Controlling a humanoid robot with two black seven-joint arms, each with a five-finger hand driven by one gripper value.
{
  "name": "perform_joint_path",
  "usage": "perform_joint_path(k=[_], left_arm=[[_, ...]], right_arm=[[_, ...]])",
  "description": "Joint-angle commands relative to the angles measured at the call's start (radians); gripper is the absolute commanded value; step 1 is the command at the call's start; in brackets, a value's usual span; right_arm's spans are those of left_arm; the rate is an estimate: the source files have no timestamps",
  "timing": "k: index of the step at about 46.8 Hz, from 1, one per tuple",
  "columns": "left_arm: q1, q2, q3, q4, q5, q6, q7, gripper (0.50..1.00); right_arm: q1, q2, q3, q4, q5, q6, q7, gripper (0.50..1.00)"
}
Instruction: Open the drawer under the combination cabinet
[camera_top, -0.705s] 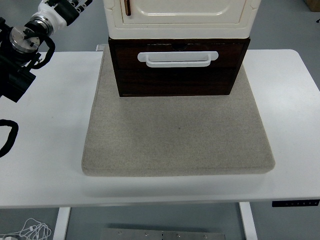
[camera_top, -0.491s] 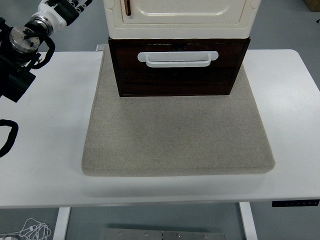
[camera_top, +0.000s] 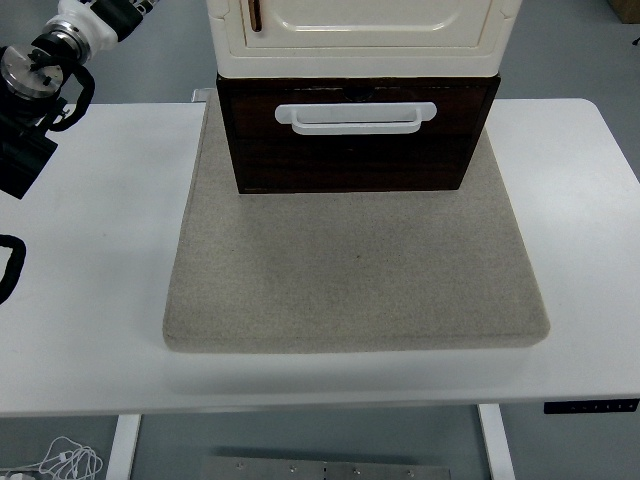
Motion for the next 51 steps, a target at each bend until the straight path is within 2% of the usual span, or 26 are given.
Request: perform_joint_path(k=[1, 16, 26, 33, 40, 47, 51], left_arm=[[-0.012, 0.011, 0.010, 0.000, 0.010, -0.008, 0.000, 1.000], [-0.074, 0.076, 0.016, 0.006, 0.012, -0.011, 0.000, 1.000], [-0.176, 0.145, 0.045, 0.004, 0.023, -0.004, 0.000, 1.000], [-0.245, 0.198, 0.048, -0.008, 0.021, -0.025, -0.002, 1.000], [-0.310, 0.254, 0.058, -0.103, 0.074, -0.066, 0.000, 1.000], [-0.371, 0.285, 0.058, -0.202, 0.220, -0.070, 0.000, 1.000], [-0.399, 0.288, 0.058, -0.245, 0.243, -0.070, 0.000, 1.000]], right_arm=[[0.000, 0.000, 0.000, 0.000, 0.000, 0.000, 0.000, 0.926], [0.000, 0.000, -0.001, 0.000, 0.000, 0.000, 0.000, 0.926], [0.000, 0.000, 0.000, 0.000, 0.000, 0.000, 0.000, 0.926], [0.000, 0.000, 0.000, -0.002, 0.000, 0.000, 0.000, 0.926], [0.000, 0.000, 0.000, 0.000, 0.000, 0.000, 0.000, 0.926], [0.000, 0.000, 0.000, 0.000, 0.000, 0.000, 0.000, 0.926], [0.000, 0.000, 0.000, 0.000, 0.000, 0.000, 0.000, 0.926]])
